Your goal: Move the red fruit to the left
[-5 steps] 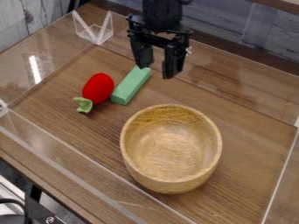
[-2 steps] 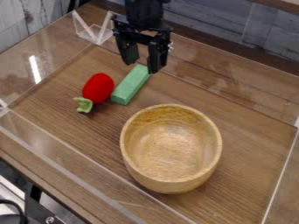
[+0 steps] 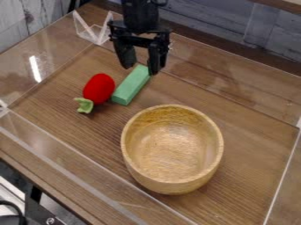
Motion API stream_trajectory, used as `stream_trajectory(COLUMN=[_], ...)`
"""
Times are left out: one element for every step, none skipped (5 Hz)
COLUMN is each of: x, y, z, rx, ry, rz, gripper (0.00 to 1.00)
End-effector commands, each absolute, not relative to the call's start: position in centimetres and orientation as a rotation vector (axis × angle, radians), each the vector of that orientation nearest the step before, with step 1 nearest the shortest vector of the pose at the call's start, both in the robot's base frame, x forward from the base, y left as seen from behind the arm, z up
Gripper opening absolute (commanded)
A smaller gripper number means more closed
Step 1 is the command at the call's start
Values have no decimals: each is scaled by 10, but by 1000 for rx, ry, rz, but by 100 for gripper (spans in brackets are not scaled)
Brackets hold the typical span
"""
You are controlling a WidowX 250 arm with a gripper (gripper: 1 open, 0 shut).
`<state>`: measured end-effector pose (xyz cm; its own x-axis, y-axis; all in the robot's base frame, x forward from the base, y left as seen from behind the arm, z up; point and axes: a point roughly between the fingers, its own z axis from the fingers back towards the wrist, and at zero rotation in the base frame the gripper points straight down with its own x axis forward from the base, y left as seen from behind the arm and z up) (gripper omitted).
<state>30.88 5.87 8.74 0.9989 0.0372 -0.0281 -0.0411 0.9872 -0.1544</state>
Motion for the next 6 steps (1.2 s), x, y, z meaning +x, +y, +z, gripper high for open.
stream_trajectory(x=[317, 314, 316, 321, 321, 321], y=[44, 33, 36, 37, 35, 34], z=[99, 107, 111, 115, 114, 112], rx=[-144, -142, -131, -128, -136, -134], ry=[-19, -12, -8, -16, -18, -10], rz=[-22, -68, -96, -76, -48, -24], gripper=[100, 100, 100, 100, 100, 0])
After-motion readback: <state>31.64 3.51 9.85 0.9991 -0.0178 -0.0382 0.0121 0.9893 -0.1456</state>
